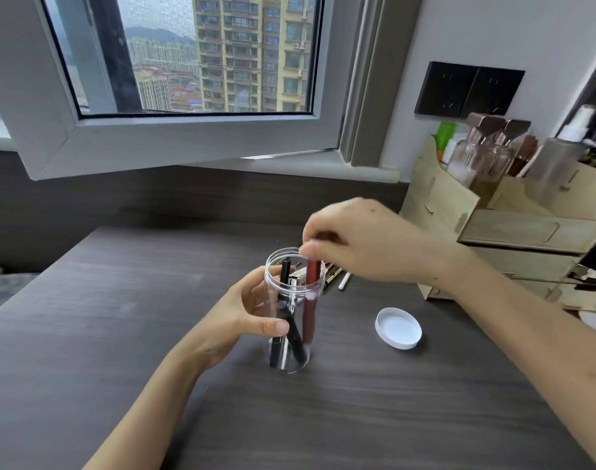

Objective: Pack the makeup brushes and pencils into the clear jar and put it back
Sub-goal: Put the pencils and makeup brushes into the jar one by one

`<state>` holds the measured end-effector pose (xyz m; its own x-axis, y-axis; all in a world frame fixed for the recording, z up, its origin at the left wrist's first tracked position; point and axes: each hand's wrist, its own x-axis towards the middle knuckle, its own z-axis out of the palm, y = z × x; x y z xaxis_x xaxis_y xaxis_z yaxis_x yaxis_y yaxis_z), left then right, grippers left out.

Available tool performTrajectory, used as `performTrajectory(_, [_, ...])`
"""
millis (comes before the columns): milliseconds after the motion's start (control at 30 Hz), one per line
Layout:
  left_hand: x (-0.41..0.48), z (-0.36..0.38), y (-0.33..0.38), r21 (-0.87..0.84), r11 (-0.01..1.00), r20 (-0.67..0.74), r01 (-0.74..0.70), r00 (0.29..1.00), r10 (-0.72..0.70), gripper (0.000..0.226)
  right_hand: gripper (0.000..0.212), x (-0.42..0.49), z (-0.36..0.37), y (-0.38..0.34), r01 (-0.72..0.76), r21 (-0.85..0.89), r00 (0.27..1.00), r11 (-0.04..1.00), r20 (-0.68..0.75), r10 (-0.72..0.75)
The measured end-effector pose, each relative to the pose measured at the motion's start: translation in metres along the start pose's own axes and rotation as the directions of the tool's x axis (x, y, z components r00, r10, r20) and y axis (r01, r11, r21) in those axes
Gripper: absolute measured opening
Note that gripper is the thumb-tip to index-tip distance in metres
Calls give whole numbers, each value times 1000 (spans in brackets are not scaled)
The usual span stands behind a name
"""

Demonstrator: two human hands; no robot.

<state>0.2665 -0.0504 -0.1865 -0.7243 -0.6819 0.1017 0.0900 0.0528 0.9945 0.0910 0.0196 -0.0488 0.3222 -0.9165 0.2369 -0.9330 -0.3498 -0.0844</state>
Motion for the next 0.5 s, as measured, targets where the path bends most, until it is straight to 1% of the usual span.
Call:
performTrajectory(33, [0, 0, 0, 2, 1000, -1, -4, 1000, 4, 76, 26, 1, 3, 0, 12, -54, 996, 998, 86, -7])
performTrajectory(67, [0, 0, 1, 3, 1000, -4, -5, 1000, 5, 75, 29, 2, 5, 0, 18, -70, 988, 997, 157, -7])
performTrajectory(100, [0, 0, 1, 6, 1000, -7, -5, 1000, 5, 76, 33, 2, 5, 1, 26, -46, 978, 999, 207, -16])
performTrajectory(133, [-1, 0, 2, 9, 1000, -9, -6, 1000, 6, 78, 34, 1, 3, 4, 22, 38, 971, 999, 235, -30])
performTrajectory(167, [-1, 0, 1, 10, 1000, -10, -5, 1000, 5, 81, 32, 1, 0, 9, -14, 176, 971, 984, 237, -29])
performTrajectory(200, [0, 0, 1, 11, 1000, -10, 0, 1000, 0, 83, 28, 1, -2, 18, -70, 332, 981, 941, 196, 4])
performTrajectory(233, [0, -1, 1, 13, 1000, -10, 4, 1000, -4, 84, 25, 2, -1, 31, -119, 443, 991, 889, 112, 77])
performTrajectory(267, [0, -1, 0, 14, 1000, -12, 6, 1000, -6, 85, 24, 5, 7, 47, -165, 472, 984, 866, 24, 174])
performTrajectory(300, [1, -1, 1, 15, 1000, -15, 8, 1000, -8, 84, 23, 9, 20, 64, -217, 402, 966, 889, -41, 255])
performTrajectory(333, [0, -1, 1, 16, 1000, -16, 9, 1000, -9, 83, 21, 12, 37, 82, -283, 253, 949, 925, -63, 308])
performTrajectory(367, [0, -1, 1, 16, 1000, -13, 9, 1000, -9, 81, 20, 15, 57, 97, -334, 88, 941, 938, -32, 338])
performTrajectory(400, [0, -1, 1, 15, 1000, -10, 8, 1000, -8, 79, 19, 15, 76, 109, -348, -50, 937, 936, 26, 349])
performTrajectory(433, [0, -1, 2, 15, 1000, -7, 6, 1000, -6, 77, 20, 16, 93, 118, -328, -153, 936, 932, 82, 343])
performTrajectory(500, [0, -1, 2, 14, 1000, -8, 2, 1000, -1, 77, 23, 16, 115, 129, -228, -285, 951, 931, 140, 276])
